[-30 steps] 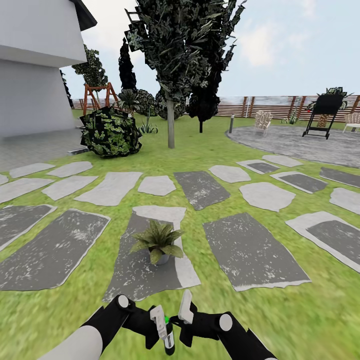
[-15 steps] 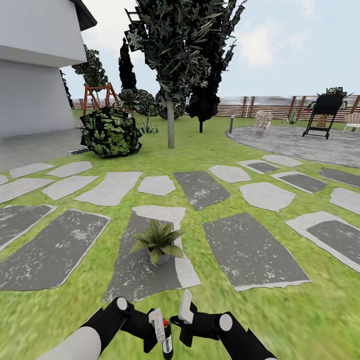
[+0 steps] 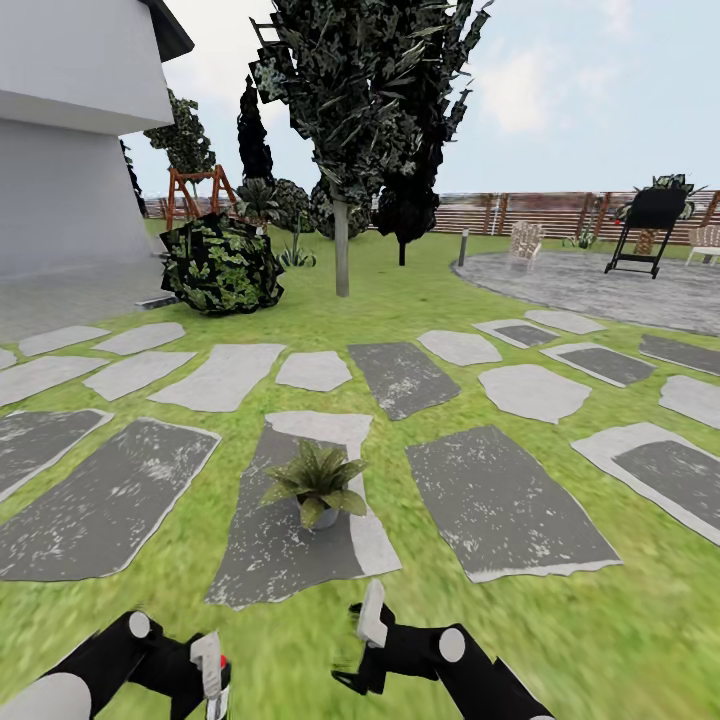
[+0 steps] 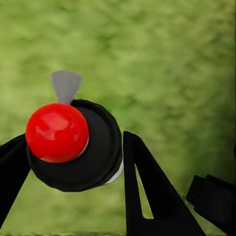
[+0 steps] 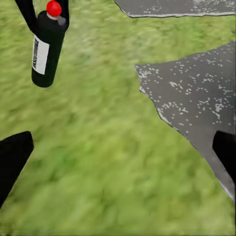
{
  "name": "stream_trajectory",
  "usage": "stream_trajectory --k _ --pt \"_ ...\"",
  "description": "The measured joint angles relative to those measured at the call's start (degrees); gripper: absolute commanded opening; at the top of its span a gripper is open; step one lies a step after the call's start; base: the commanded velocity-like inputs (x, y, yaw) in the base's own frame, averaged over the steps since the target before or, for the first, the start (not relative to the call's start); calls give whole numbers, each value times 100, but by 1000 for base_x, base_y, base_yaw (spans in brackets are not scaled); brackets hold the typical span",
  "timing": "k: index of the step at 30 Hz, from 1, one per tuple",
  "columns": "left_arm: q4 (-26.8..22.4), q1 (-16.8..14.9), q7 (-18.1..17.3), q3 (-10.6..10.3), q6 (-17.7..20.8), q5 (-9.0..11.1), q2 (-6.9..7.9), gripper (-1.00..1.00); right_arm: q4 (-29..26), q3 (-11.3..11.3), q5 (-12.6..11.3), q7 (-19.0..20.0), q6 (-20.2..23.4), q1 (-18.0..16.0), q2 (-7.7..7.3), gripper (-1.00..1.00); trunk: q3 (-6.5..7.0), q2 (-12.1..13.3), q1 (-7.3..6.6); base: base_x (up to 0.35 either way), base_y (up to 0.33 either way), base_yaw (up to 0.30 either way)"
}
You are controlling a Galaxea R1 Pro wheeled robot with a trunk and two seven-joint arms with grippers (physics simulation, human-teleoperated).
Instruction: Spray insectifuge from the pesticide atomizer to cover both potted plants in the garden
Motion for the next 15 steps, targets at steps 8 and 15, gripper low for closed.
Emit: stream_trajectory --k 8,15 --pt "697 208 2718 721 -40 1279 9 -100 1353 -40 -42 -2433 -33 15 -412 100 -1 0 1 0 0 0" --pt "1174 831 4792 864 -1396 4090 -10 -100 3161 -387 -894 -6225 -1138 59 -477 100 -1 0 0 0 0 0"
